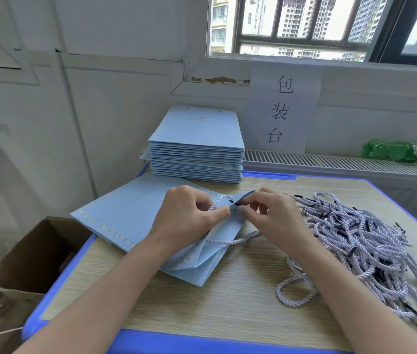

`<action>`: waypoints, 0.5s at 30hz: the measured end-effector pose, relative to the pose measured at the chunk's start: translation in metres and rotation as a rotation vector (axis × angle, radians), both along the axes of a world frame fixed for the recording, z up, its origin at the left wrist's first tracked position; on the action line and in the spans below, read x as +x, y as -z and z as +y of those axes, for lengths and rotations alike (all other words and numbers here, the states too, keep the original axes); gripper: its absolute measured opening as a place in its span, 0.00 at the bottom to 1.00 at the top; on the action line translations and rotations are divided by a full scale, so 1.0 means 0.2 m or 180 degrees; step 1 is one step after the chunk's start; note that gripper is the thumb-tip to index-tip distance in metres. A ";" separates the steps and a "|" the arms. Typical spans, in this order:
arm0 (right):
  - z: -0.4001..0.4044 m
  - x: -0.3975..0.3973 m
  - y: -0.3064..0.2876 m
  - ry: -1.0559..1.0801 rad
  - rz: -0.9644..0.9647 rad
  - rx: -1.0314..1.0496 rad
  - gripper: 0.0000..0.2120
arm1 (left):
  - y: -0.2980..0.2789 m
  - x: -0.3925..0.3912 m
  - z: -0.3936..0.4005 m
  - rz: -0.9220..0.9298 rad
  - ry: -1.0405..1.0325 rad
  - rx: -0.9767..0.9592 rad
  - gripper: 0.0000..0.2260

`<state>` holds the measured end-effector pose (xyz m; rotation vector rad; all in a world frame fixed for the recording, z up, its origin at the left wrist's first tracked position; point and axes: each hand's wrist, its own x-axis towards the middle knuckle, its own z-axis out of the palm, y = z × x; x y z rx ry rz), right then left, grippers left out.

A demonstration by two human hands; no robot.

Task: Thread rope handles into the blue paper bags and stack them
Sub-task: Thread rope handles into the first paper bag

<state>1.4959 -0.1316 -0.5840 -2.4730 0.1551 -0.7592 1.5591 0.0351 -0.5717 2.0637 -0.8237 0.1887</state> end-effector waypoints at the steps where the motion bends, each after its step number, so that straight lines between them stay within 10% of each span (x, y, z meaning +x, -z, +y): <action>1: 0.01 0.02 0.02 0.0036 0.0039 -0.0093 0.04 | 0.00 0.00 0.00 -0.0015 0.0007 0.0020 0.20; 15: -0.06 -0.05 -0.06 0.0139 0.0659 -0.0241 0.11 | 0.05 0.04 -0.03 -0.0140 -0.0061 0.0664 0.17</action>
